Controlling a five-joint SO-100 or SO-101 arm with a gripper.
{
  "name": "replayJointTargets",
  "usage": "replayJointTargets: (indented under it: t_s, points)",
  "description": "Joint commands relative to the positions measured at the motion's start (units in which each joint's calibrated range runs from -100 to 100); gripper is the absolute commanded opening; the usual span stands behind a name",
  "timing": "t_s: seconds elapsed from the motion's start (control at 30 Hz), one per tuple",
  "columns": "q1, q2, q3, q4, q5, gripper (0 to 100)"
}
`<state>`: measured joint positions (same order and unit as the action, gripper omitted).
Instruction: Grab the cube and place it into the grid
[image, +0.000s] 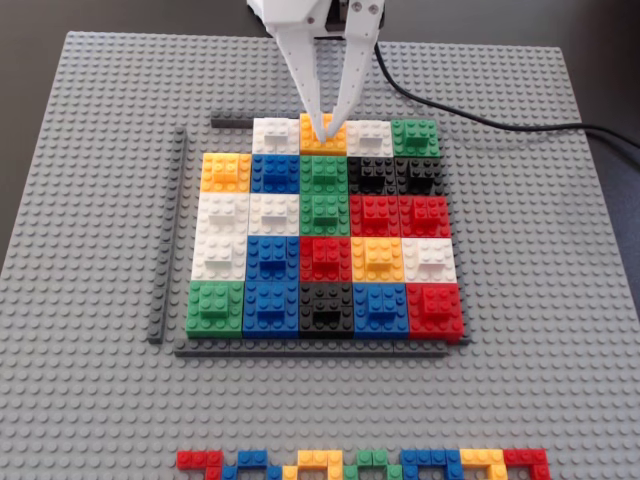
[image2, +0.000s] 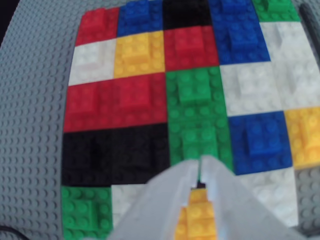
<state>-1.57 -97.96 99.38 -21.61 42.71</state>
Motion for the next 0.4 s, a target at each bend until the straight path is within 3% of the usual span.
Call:
replayJointTargets:
  t_s: [0.0,0.37]
  points:
    - [-0.2,-2.0,0.6,0.3,-0.4,0]
    - [-0.2,-2.0,0.6,0.2,-0.6,0]
